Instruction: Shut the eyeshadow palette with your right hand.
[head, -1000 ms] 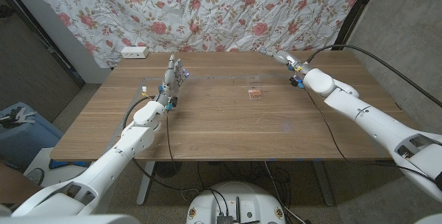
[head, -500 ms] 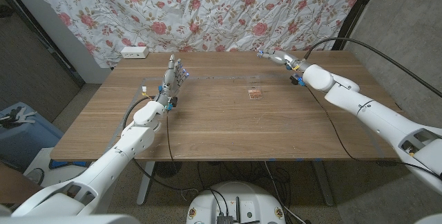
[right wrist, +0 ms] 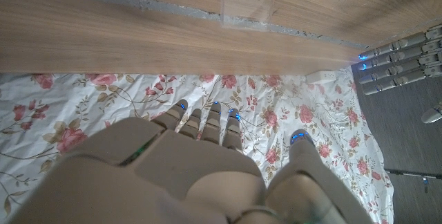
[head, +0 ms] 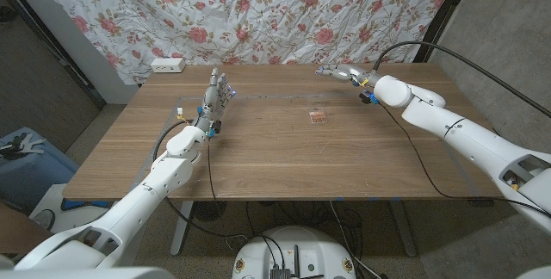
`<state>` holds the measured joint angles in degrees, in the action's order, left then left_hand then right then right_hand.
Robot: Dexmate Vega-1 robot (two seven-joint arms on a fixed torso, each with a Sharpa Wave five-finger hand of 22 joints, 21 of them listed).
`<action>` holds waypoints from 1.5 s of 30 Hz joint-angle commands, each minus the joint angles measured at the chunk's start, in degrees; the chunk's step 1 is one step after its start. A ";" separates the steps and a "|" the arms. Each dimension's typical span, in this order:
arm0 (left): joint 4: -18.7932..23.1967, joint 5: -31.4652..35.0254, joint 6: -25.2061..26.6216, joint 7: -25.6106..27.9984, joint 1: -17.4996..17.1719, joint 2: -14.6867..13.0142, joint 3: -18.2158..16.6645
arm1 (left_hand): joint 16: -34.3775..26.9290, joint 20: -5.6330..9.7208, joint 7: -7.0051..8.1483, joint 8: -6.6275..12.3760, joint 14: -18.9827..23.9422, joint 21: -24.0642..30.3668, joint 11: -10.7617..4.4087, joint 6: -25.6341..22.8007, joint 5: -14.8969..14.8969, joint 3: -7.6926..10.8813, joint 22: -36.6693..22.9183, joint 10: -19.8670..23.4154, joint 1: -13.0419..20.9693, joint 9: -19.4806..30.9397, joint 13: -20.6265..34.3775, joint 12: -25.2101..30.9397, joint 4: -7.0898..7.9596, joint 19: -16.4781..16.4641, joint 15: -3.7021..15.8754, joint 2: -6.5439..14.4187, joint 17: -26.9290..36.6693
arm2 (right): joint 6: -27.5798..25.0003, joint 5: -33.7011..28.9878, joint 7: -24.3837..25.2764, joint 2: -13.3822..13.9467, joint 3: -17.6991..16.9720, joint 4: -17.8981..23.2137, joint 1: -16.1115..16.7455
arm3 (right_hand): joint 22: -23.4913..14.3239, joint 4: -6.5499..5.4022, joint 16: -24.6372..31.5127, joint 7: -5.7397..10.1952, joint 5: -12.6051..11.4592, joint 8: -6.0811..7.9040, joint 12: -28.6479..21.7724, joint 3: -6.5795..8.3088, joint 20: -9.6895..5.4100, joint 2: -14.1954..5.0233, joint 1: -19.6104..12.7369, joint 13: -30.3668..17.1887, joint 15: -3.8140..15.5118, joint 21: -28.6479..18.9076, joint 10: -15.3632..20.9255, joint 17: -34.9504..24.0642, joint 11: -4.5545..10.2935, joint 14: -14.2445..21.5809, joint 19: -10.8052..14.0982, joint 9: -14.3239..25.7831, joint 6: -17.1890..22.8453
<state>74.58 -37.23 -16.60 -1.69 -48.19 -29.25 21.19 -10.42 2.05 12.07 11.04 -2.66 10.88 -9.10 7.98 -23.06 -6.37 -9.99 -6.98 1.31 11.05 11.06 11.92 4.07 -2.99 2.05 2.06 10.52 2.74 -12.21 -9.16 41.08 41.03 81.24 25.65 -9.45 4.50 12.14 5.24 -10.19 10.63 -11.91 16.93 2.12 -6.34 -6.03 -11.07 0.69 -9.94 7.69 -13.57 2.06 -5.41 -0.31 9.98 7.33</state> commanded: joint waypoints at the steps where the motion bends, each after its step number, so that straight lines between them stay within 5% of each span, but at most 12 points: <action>1: 0.01 0.00 0.00 0.01 0.00 -0.01 0.00 | -0.42 0.58 0.52 0.34 -0.62 0.36 -0.41 -0.03 -0.19 0.11 -0.23 0.02 -0.04 0.19 0.18 0.31 0.29 -0.44 4.05 0.31 0.18 | -4.65 -3.48 -4.35 -0.71 2.51 1.90 -2.27 | -0.28 -0.16 0.28 -0.28 -0.05 -0.07 -0.53 -0.10 0.29 0.06 0.86 -0.11 -0.54 0.03 0.92 -0.11 -0.29 -0.35 -0.70 0.26 -0.39; 45: -0.02 0.00 -0.01 0.00 0.01 -0.01 0.00 | -0.43 0.57 0.52 0.34 -0.59 0.37 -0.42 -0.03 -0.16 0.26 -0.23 -0.01 -0.05 0.19 0.19 0.29 0.34 -0.46 4.07 0.27 0.18 | -11.54 -12.67 -17.64 -4.65 11.34 -2.50 -12.14 | -0.30 -2.90 1.39 -3.30 -0.37 0.87 -1.01 -1.17 2.85 0.44 5.09 -0.39 -1.50 -0.57 4.96 -0.33 -2.27 1.01 -2.24 0.44 1.61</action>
<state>74.54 -37.22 -16.60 -1.70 -48.17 -29.25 21.20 -10.42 2.05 12.07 11.04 -2.66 10.88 -9.10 7.98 -23.06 -6.12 -9.99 -6.98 1.31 11.05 11.06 11.92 4.32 -2.99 2.05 2.06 10.51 -7.39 -23.49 -24.40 37.18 50.84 79.77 15.17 -9.45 1.88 13.01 2.24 -10.19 11.08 -12.36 15.75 4.33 -4.46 -1.44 -11.34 -0.73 -10.19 11.98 -13.72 -0.19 -4.60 -2.48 10.28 8.48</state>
